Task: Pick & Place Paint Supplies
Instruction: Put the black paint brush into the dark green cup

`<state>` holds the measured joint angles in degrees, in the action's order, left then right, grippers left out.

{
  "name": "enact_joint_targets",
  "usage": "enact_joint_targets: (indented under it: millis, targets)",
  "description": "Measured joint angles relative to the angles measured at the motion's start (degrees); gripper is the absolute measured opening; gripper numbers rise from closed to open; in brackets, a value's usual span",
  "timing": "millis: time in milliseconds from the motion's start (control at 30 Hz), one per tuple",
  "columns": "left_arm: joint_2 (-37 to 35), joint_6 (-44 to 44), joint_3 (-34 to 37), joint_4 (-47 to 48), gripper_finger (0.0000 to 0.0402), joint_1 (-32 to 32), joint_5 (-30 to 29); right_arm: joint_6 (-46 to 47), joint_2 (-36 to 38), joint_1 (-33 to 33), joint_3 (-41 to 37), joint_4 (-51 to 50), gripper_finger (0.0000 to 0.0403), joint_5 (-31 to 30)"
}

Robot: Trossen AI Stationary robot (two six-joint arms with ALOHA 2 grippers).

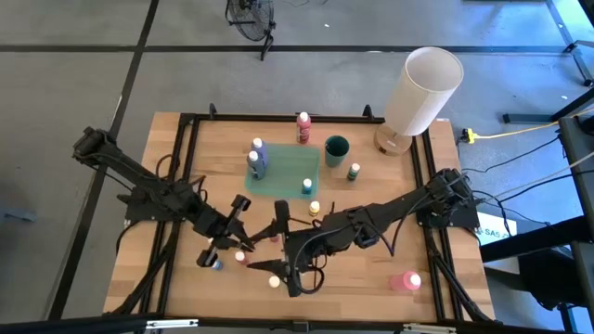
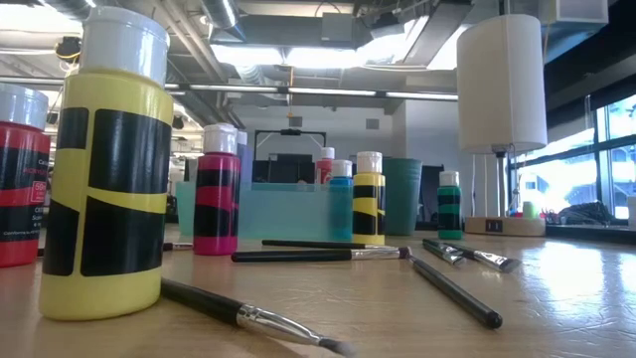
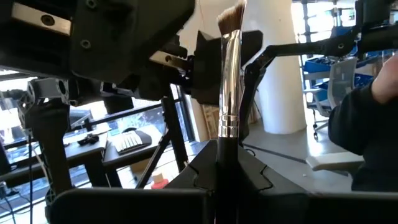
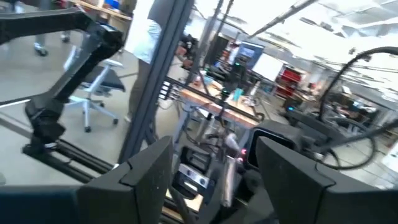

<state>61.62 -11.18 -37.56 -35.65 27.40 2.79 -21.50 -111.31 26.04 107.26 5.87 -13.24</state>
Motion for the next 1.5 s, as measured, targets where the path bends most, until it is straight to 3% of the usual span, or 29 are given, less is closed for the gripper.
enact_joint_targets:
  millis: [633,1500]
  targets:
    - [2.15,-0.10,0.00,-0.64,0.0015,-2.85,0.87,1.60,0.00,-0.77,0.00,-3.30,0.0228,0.44]
    - [2.15,-1.62,0.00,-0.16,0.0015,-2.93,0.81,2.21,0.00,-3.54,0.00,-4.83,0.0081,4.93]
